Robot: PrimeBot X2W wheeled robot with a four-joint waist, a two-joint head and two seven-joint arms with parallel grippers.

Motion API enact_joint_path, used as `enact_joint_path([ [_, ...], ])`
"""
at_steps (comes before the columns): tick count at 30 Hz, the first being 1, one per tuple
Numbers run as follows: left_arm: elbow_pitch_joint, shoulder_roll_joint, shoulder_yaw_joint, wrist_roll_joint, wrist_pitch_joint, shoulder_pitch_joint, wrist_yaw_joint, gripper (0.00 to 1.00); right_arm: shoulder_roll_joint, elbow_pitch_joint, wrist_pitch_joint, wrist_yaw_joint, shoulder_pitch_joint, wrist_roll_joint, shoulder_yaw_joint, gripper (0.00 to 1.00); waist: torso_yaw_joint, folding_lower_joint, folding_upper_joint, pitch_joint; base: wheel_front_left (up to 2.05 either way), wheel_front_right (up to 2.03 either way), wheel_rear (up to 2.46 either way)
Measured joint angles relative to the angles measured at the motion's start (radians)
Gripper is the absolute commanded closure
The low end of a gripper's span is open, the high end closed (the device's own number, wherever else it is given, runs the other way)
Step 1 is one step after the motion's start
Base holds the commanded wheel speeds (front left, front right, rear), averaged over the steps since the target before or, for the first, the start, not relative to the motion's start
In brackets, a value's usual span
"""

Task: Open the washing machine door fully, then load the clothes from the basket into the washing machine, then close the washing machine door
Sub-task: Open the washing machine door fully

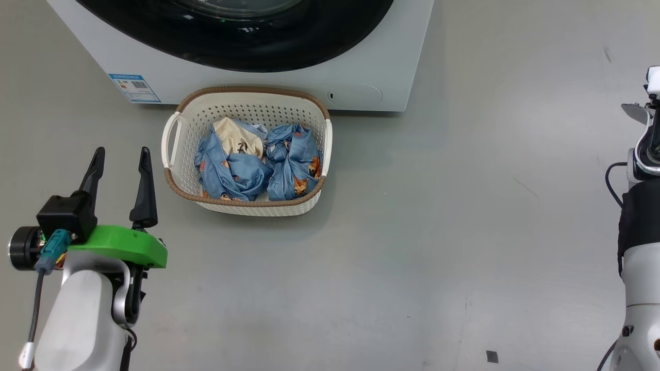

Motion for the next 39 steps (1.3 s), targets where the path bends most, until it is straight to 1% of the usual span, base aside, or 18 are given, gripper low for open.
enact_joint_path([
  [1,-0.001,0.000,0.000,0.003,0.000,-0.001,0.000,0.00,0.012,0.007,0.011,0.000,-0.004,0.034,-0.015,0.43,0.002,0.0000,0.0000,0.004,0.00,0.00,0.00],
  [2,-0.001,-0.001,-0.001,0.005,0.000,-0.002,0.000,0.00,0.025,0.014,0.022,-0.002,-0.008,0.066,-0.032,0.64,0.005,0.0000,0.0000,0.009,0.00,0.00,0.00],
  [3,-0.003,-0.001,-0.001,0.005,0.000,-0.004,0.000,0.00,0.037,0.020,0.032,-0.004,-0.015,0.099,-0.050,1.00,0.007,0.0000,0.0000,0.014,0.00,0.00,0.00],
  [5,-0.003,-0.004,-0.004,0.005,0.000,-0.005,0.000,0.00,0.059,0.030,0.066,-0.005,-0.027,0.174,-0.083,1.00,0.012,0.0000,0.0000,0.024,0.00,0.00,0.00],
  [8,-0.003,-0.007,-0.003,0.005,0.000,-0.008,-0.001,0.00,0.079,0.047,0.111,-0.007,-0.056,0.251,-0.111,1.00,0.020,0.0000,0.0000,0.039,0.00,0.00,0.00],
  [13,-0.006,-0.011,0.003,0.005,0.000,-0.029,-0.001,0.00,0.067,0.061,0.178,-0.042,-0.118,0.313,-0.130,1.00,0.028,0.0000,0.0000,0.065,0.00,0.00,0.00],
  [14,-0.007,-0.013,0.003,0.006,0.000,-0.032,-0.001,0.00,0.064,0.063,0.198,-0.051,-0.132,0.329,-0.134,1.00,0.030,0.0000,0.0000,0.070,0.00,0.00,0.00],
  [16,-0.006,-0.027,0.000,0.006,0.000,-0.040,-0.004,0.00,0.059,0.071,0.250,-0.080,-0.173,0.373,-0.147,1.00,0.034,0.0000,0.0000,0.084,0.00,0.00,0.00],
  [21,-0.009,-0.035,-0.010,0.007,0.000,-0.060,-0.004,0.00,0.044,0.078,0.319,-0.136,-0.238,0.409,-0.157,1.00,0.044,0.0000,0.0000,0.108,0.00,0.00,0.00],
  [25,-0.021,-0.039,-0.017,0.007,0.000,-0.078,-0.005,0.00,0.026,0.081,0.406,-0.180,-0.289,0.438,-0.146,1.00,0.053,0.0000,0.0000,0.130,0.00,0.00,0.00],
  [28,-0.024,-0.053,-0.020,0.007,0.000,-0.095,-0.009,0.00,0.025,0.084,0.488,-0.213,-0.328,0.476,-0.131,1.00,0.061,0.0000,0.0000,0.149,0.00,0.00,0.00],
  [30,-0.024,-0.064,-0.027,0.007,0.000,-0.108,-0.009,0.00,0.015,0.084,0.526,-0.217,-0.346,0.482,-0.115,1.00,0.070,0.0000,0.0000,0.160,0.00,0.00,0.00],
  [34,-0.028,-0.066,-0.033,0.007,0.000,-0.137,-0.010,0.00,-0.022,0.081,0.577,-0.230,-0.396,0.485,-0.113,1.00,0.091,0.0000,0.0000,0.183,0.00,0.00,0.00],
  [37,-0.029,-0.066,-0.036,0.007,0.000,-0.150,-0.010,0.00,-0.020,0.078,0.612,-0.233,-0.441,0.492,-0.102,1.00,0.105,0.0000,0.0000,0.202,0.00,0.00,0.00],
  [39,-0.029,-0.069,-0.038,0.007,0.000,-0.153,-0.010,0.00,-0.018,0.077,0.653,-0.234,-0.459,0.500,-0.077,1.00,0.114,0.0000,0.0000,0.215,0.00,0.00,0.00],
])
